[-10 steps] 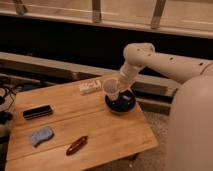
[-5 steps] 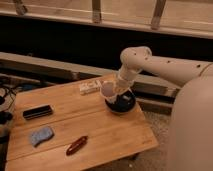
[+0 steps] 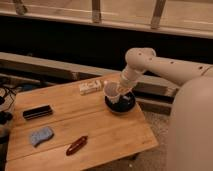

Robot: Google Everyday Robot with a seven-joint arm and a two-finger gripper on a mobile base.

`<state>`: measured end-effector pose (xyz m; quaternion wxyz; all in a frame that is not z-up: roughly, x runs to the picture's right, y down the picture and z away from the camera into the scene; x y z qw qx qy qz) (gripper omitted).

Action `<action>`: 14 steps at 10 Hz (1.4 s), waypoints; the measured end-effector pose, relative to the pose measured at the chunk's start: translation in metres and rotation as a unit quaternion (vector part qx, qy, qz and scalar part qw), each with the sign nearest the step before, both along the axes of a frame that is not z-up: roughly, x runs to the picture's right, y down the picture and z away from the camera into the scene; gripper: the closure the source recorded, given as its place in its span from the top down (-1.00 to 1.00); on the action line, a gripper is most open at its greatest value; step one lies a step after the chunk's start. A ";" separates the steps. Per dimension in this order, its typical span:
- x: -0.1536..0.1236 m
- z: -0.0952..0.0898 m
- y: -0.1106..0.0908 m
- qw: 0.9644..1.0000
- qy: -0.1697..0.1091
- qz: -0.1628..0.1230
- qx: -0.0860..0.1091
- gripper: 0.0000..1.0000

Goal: Place the ceramic cup in the ceramic bowl

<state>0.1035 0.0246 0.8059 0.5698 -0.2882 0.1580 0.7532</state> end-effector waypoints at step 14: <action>0.043 0.058 0.033 0.994 0.030 0.079 -0.072 -1.00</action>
